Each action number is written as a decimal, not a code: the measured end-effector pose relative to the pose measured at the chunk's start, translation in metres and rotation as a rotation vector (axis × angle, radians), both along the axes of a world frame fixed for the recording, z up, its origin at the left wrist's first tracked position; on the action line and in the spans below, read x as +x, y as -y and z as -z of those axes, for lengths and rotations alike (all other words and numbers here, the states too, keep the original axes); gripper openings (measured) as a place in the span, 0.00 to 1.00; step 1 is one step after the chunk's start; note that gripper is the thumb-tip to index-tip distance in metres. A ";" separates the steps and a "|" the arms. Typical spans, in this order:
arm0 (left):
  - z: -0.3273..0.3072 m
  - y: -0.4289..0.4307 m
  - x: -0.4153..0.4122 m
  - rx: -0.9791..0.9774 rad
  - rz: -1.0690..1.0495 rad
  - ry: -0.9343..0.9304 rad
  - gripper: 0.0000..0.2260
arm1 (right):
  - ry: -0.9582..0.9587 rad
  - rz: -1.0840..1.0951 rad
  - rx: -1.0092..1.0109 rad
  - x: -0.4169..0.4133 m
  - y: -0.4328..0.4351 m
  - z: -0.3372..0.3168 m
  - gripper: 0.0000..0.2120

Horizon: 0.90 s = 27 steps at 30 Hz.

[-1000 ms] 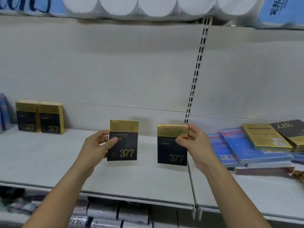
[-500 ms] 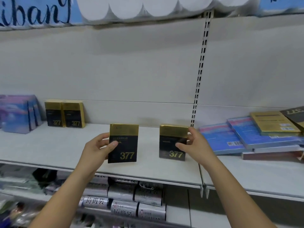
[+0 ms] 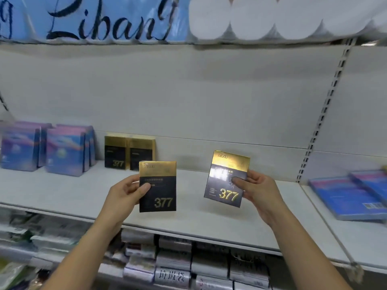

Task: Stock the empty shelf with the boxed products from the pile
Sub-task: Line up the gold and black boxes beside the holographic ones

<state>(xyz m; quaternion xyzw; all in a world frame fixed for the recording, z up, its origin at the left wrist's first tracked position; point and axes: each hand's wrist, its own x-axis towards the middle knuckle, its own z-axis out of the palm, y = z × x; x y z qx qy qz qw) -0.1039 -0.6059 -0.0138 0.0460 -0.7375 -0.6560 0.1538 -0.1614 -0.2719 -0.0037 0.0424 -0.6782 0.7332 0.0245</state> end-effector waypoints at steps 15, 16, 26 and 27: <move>0.017 0.165 -0.051 -0.048 -0.012 0.111 0.10 | 0.063 0.018 0.170 -0.030 0.186 0.007 0.11; 0.015 0.168 -0.054 -0.040 -0.029 0.113 0.10 | 0.054 0.005 0.183 -0.037 0.191 0.006 0.11; 0.006 0.202 -0.076 -0.037 -0.097 0.094 0.11 | 0.039 -0.097 0.174 -0.077 0.245 0.005 0.11; 0.006 0.204 -0.081 -0.050 -0.089 0.085 0.11 | 0.031 -0.086 0.178 -0.081 0.249 0.004 0.11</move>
